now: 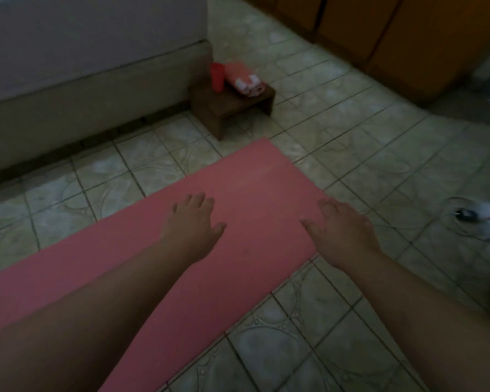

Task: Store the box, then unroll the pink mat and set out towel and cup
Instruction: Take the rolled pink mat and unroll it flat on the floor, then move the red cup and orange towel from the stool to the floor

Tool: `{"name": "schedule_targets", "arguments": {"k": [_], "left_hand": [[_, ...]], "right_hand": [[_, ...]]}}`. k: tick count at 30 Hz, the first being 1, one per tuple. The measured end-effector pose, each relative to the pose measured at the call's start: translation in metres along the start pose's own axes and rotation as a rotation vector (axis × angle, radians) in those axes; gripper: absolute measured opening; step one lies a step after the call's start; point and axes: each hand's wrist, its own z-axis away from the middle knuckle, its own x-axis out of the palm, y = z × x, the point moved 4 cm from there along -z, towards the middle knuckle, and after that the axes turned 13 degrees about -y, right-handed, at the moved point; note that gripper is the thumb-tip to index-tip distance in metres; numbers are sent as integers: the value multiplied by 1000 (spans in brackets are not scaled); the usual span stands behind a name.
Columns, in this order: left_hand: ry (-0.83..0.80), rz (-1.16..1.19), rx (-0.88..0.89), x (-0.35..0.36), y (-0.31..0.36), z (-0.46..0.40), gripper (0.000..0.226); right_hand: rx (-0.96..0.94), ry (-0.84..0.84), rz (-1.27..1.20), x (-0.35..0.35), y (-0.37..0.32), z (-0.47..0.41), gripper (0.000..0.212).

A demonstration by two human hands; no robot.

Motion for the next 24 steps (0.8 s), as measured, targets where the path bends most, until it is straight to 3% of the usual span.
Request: {"name": "schedule_targets", "arguments": {"k": [7, 13, 24], "left_hand": [[-9, 38, 78, -84, 112, 52, 68], [-74, 27, 113, -120, 192, 85, 70], [-60, -17, 137, -167, 278, 84, 70]], "right_hand": [[80, -11, -61, -120, 66, 99, 70], [166, -198, -133, -148, 114, 158, 73], [157, -182, -134, -215, 165, 153, 73]]}}
